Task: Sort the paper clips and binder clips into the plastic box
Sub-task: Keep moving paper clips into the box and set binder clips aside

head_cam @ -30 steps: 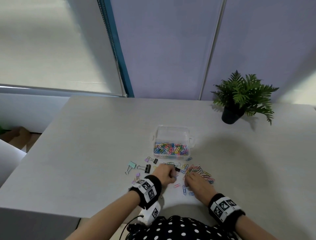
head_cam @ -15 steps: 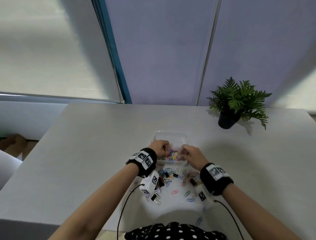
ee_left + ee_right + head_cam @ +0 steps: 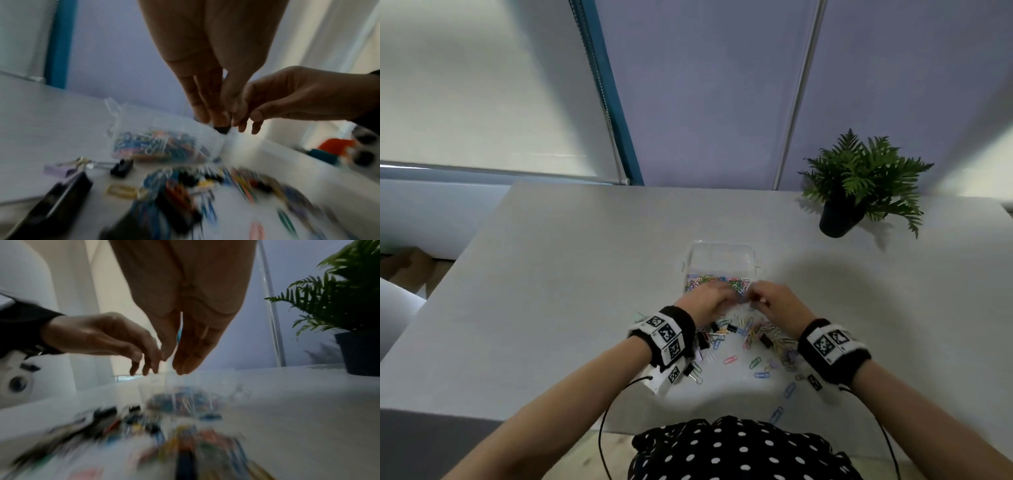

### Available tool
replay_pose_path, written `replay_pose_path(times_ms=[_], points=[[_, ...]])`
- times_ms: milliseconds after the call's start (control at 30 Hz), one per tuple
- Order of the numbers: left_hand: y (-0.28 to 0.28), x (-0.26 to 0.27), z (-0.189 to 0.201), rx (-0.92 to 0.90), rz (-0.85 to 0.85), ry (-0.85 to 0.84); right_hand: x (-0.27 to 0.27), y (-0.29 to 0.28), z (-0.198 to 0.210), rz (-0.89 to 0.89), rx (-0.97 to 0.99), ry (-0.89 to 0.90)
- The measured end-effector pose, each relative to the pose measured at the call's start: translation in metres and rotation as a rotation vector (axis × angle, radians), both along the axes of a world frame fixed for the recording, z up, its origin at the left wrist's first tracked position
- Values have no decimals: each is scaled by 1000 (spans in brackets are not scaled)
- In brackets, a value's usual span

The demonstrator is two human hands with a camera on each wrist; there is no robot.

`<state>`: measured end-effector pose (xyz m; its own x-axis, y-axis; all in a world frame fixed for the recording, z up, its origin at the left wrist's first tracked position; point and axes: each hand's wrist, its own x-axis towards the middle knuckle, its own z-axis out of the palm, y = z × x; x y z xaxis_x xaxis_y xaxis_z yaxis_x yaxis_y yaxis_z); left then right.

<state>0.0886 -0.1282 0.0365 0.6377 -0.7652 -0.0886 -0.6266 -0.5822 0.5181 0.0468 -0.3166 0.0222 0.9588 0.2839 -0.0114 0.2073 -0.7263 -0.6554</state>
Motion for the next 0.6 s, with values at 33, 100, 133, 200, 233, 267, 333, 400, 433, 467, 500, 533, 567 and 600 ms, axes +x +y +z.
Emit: replay_pose_path(times_ms=[33, 100, 133, 200, 233, 267, 333, 400, 433, 467, 500, 533, 567, 600], points=[[2, -15, -3, -7, -112, -6, -17, -9, -5, 65, -16, 1], [4, -42, -16, 34, -325, -22, -53, -29, -19, 157, -80, 31], [3, -52, -25, 67, -403, -26, -70, -38, -26, 190, -127, 37], [-2, -64, -43, 119, -451, -22, -102, -47, -37, 276, -230, 43], [-5, -67, -49, 137, -416, -8, -115, -46, -43, 337, -284, 36], [-9, -69, -53, 153, -358, 20, -125, -42, -49, 397, -324, 29], [-16, -69, -58, 163, -291, 73, -134, -32, -59, 461, -371, 69], [-21, -69, -57, 151, -307, 95, -132, -28, -71, 464, -410, 133], [-22, -68, -58, 145, -310, 102, -129, -28, -74, 465, -423, 127], [-22, -68, -58, 134, -294, 129, -126, -29, -77, 466, -425, 123], [-22, -68, -61, 120, -267, 171, -124, -30, -78, 453, -427, 117], [-20, -68, -61, 106, -237, 215, -121, -30, -76, 444, -412, 91], [-19, -68, -64, 97, -218, 255, -119, -30, -75, 438, -400, 50], [-18, -67, -65, 90, -208, 277, -115, -30, -72, 421, -390, 1]])
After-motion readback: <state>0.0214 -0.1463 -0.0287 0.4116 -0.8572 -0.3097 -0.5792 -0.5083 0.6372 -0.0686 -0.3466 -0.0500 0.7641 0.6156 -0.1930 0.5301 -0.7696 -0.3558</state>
